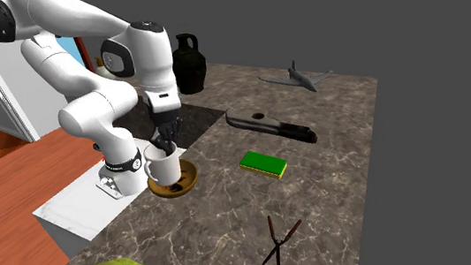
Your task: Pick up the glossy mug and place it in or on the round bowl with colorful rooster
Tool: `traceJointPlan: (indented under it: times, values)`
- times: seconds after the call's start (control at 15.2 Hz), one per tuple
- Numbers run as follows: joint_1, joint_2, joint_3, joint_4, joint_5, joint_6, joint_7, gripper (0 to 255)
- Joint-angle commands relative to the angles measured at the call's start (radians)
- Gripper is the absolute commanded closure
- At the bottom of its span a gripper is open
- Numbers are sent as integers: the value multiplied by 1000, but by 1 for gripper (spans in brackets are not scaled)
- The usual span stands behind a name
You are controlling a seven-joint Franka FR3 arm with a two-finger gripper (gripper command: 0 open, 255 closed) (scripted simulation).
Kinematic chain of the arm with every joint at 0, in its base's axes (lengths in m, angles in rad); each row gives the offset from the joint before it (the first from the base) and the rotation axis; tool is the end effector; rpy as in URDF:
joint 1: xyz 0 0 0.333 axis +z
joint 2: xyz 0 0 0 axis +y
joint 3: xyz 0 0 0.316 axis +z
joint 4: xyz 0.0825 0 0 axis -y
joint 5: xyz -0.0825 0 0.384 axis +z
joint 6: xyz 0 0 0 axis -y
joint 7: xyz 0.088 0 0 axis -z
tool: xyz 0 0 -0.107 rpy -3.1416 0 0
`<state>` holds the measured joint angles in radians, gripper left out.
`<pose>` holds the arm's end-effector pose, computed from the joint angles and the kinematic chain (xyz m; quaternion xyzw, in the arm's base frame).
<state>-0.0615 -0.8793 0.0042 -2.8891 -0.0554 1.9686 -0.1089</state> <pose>0.2747 -0.0195 0.3991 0.9988 0.0362 -0.0228 0.0251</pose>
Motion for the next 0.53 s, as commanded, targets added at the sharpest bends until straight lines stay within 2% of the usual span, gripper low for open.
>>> traceJointPlan:
  times: [0.0, 0.26, 0.33, 0.46]
  values:
    - [-1, 1, -1, -2, -1, 4, -1, 255]
    - [-1, 1, -1, -2, -1, 4, -1, 255]
    - [-1, 1, -1, -2, -1, 4, -1, 0]
    - [-1, 1, -1, -2, -1, 4, -1, 0]
